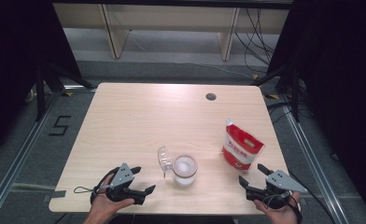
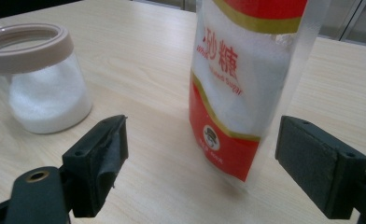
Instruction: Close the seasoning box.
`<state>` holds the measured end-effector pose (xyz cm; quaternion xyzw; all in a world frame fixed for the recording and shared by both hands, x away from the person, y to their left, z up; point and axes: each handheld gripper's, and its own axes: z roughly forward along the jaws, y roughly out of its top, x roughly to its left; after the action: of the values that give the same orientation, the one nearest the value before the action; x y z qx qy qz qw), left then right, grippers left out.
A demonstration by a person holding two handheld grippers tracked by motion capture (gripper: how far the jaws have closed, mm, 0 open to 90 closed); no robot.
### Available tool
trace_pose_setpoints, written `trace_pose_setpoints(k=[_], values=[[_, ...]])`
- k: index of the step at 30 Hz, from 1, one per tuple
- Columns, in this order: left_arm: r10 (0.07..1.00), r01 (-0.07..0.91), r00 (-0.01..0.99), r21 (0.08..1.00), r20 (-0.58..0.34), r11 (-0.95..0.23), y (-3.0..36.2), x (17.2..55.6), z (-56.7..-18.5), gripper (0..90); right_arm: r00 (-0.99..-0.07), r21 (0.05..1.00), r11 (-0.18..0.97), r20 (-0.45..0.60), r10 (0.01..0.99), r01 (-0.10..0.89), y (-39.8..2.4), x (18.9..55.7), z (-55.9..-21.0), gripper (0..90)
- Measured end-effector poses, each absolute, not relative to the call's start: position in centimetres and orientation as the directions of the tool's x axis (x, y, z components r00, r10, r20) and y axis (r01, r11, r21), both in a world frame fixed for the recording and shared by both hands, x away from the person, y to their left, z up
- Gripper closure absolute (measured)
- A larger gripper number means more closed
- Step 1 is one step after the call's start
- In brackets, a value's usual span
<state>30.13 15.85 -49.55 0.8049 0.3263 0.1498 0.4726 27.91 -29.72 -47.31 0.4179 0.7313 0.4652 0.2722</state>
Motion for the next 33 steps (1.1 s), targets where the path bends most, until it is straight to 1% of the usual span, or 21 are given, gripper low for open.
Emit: trace_pose_setpoints(k=[3,5,8,9,10,14,15,17,18,20,21,23,25,26,28,29,30,32,33], values=[[0.660,0.381,0.748,0.859,-0.069,-0.342,15.8,30.1,-49.5,15.6,-0.500,0.905,0.236,-0.031,0.866,0.353,-29.6,27.7,-47.3,18.2],[0.665,0.387,0.742,0.862,-0.081,-0.327,15.7,30.1,-49.6,15.6,-0.505,0.904,0.231,-0.020,0.863,0.360,-29.6,27.6,-47.4,18.2],[0.663,0.378,0.745,0.864,-0.072,-0.332,16.0,30.2,-49.3,15.6,-0.515,0.898,0.243,-0.021,0.857,0.367,-29.6,27.6,-47.5,18.5],[0.663,0.377,0.745,0.867,-0.074,-0.326,16.0,30.2,-49.3,15.6,-0.515,0.899,0.255,-0.038,0.856,0.357,-29.6,27.7,-47.5,18.5],[0.665,0.380,0.742,0.867,-0.079,-0.322,16.0,30.2,-49.4,15.6,-0.520,0.895,0.248,-0.021,0.854,0.370,-29.6,27.7,-47.5,18.6],[0.660,0.377,0.748,0.866,-0.076,-0.327,15.9,30.2,-49.3,15.7,-0.519,0.894,0.251,-0.024,0.855,0.372,-29.5,27.7,-47.5,19.0],[0.663,0.388,0.743,0.865,-0.090,-0.317,15.9,30.1,-49.3,15.7,-0.509,0.892,0.253,-0.031,0.860,0.374,-29.5,27.6,-47.5,19.0],[0.662,0.384,0.745,0.866,-0.087,-0.319,15.8,30.1,-49.1,16.2,-0.515,0.892,0.268,-0.047,0.856,0.364,-29.5,27.7,-47.6,19.1],[0.657,0.387,0.748,0.864,-0.092,-0.320,15.7,30.0,-49.0,17.2,-0.509,0.885,0.243,-0.008,0.861,0.398,-29.3,27.4,-47.6,19.1],[0.653,0.377,0.753,0.867,-0.083,-0.325,15.5,29.8,-48.8,22.9,-0.512,0.886,0.235,0.003,0.859,0.400,-29.1,27.3,-47.6,19.3],[0.651,0.376,0.754,0.871,-0.087,-0.318,15.4,29.7,-48.6,24.4,-0.534,0.890,0.263,-0.027,0.845,0.372,-29.2,27.6,-47.6,19.4],[0.644,0.369,0.759,0.878,-0.094,-0.306,15.3,29.6,-48.3,32.2,-0.529,0.891,0.266,-0.035,0.848,0.369,-29.1,27.6,-47.6,19.6],[0.651,0.360,0.754,0.887,-0.093,-0.290,15.4,29.4,-47.9,41.7,-0.518,0.888,0.263,-0.033,0.855,0.378,-29.0,27.4,-47.4,19.8],[0.652,0.353,0.753,0.890,-0.087,-0.289,15.4,29.3,-47.8,48.9,-0.525,0.890,0.274,-0.047,0.850,0.365,-29.1,27.5,-47.5,20.0],[0.645,0.336,0.760,0.898,-0.079,-0.286,15.3,29.2,-47.6,57.0,-0.539,0.885,0.281,-0.041,0.842,0.371,-29.0,27.5,-47.5,20.1],[0.637,0.319,0.769,0.898,-0.058,-0.303,15.1,29.2,-47.3,62.1,-0.526,0.885,0.270,-0.035,0.850,0.379,-28.9,27.4,-47.5,20.3],[0.634,0.314,0.771,0.901,-0.056,-0.301,15.0,29.2,-47.2,66.4,-0.532,0.887,0.270,-0.033,0.846,0.375,-28.9,27.5,-47.5,20.3],[0.632,0.311,0.773,0.902,-0.057,-0.299,14.7,29.1,-47.0,71.3,-0.532,0.886,0.275,-0.038,0.846,0.374,-28.9,27.5,-47.5,20.4],[0.622,0.295,0.782,0.903,-0.040,-0.312,14.6,29.2,-46.8,73.5,-0.534,0.884,0.277,-0.038,0.844,0.376,-28.9,27.5,-47.5,20.5]])
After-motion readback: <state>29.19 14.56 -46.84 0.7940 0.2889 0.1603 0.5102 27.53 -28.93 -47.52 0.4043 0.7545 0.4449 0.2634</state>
